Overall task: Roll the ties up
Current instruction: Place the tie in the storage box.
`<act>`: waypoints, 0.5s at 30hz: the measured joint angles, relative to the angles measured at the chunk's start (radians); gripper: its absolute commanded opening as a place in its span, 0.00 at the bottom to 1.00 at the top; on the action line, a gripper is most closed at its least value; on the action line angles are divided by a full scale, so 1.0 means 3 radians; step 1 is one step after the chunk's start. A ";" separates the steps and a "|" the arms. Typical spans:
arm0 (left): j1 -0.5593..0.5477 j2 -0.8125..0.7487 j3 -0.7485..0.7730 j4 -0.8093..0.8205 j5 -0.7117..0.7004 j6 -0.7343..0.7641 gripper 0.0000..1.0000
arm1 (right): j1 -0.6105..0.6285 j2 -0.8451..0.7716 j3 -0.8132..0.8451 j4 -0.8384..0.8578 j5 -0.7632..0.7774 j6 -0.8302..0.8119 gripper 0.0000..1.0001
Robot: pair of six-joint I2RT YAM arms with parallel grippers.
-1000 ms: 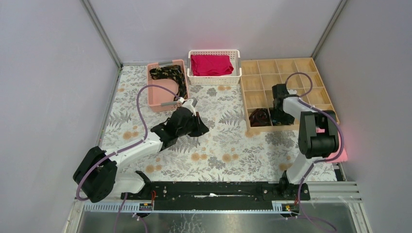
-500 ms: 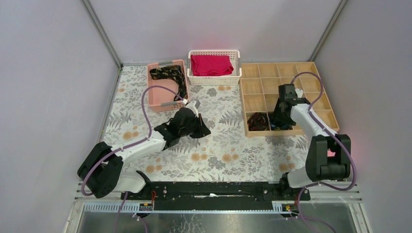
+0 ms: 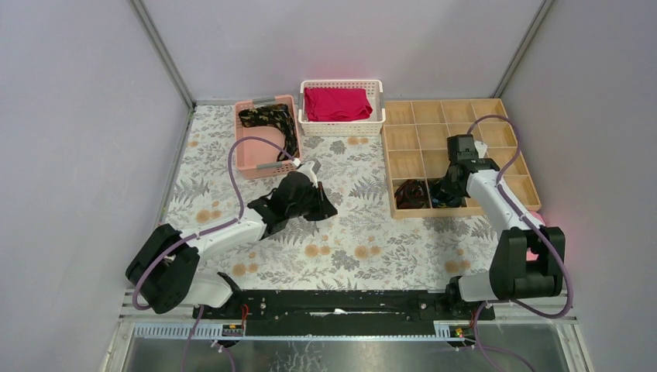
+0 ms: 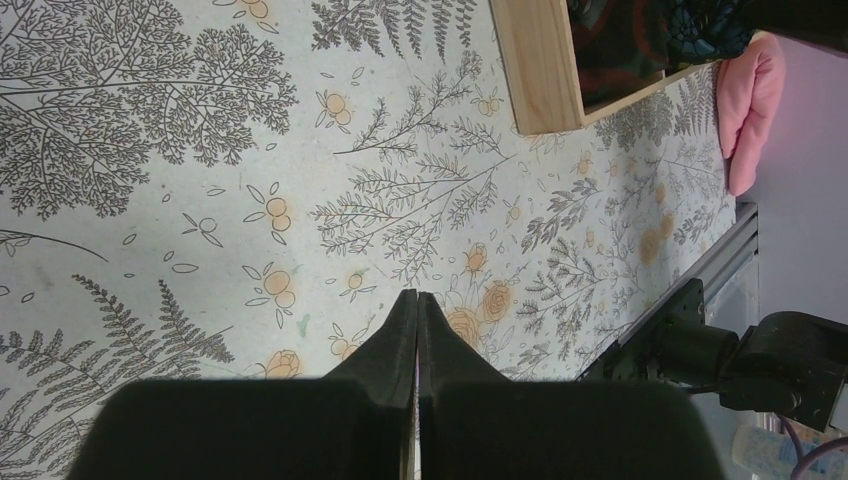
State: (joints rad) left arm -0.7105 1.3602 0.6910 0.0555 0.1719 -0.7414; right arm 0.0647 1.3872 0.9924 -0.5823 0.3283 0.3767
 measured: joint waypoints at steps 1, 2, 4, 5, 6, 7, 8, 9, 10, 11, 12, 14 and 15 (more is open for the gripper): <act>0.0000 0.0000 0.0000 0.0005 0.0010 0.0000 0.00 | 0.0000 0.0038 -0.0019 0.0003 0.0001 0.0003 0.00; 0.0000 0.0000 0.0000 0.0008 0.0017 0.0000 0.00 | 0.0000 0.0075 -0.0045 0.0003 0.0006 0.0005 0.00; 0.0000 0.0000 0.0000 0.0014 0.0027 -0.0001 0.00 | 0.0000 0.0156 -0.0106 0.0001 0.0014 0.0009 0.00; 0.0000 0.0000 0.0000 0.0018 0.0037 -0.0001 0.00 | 0.0000 0.0223 -0.0150 0.0001 0.0039 0.0010 0.00; 0.0000 0.0000 0.0000 0.0022 0.0050 -0.0001 0.00 | 0.0000 0.0273 -0.0179 0.0001 0.0053 0.0015 0.00; 0.0000 0.0000 0.0000 0.0031 0.0058 -0.0004 0.00 | 0.0000 0.0336 -0.0206 0.0046 0.0070 0.0032 0.00; 0.0000 0.0000 -0.0006 0.0048 0.0076 -0.0015 0.00 | 0.0000 0.0392 -0.0210 0.0081 0.0076 0.0038 0.00; 0.0000 0.0000 -0.0013 0.0069 0.0089 -0.0022 0.00 | -0.0001 0.0445 -0.0212 0.0121 0.0088 0.0046 0.00; 0.0000 0.0000 -0.0019 0.0079 0.0104 -0.0028 0.00 | -0.0001 0.0488 -0.0216 0.0155 0.0090 0.0048 0.00; 0.0000 0.0000 -0.0033 0.0097 0.0118 -0.0036 0.00 | -0.0001 0.0543 -0.0217 0.0195 0.0094 0.0056 0.00; 0.0000 0.0000 -0.0048 0.0107 0.0136 -0.0042 0.00 | -0.0001 0.0595 -0.0220 0.0233 0.0097 0.0060 0.00; 0.0000 0.0000 -0.0075 0.0122 0.0161 -0.0051 0.00 | -0.0003 0.0651 -0.0221 0.0282 0.0098 0.0069 0.00; 0.0000 0.0000 -0.0088 0.0128 0.0169 -0.0052 0.00 | -0.0004 0.0655 -0.0223 0.0292 0.0097 0.0070 0.00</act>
State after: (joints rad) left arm -0.7105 1.3602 0.6647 0.0940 0.2226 -0.7570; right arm 0.0635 1.5837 0.9257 -0.4946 0.3573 0.3977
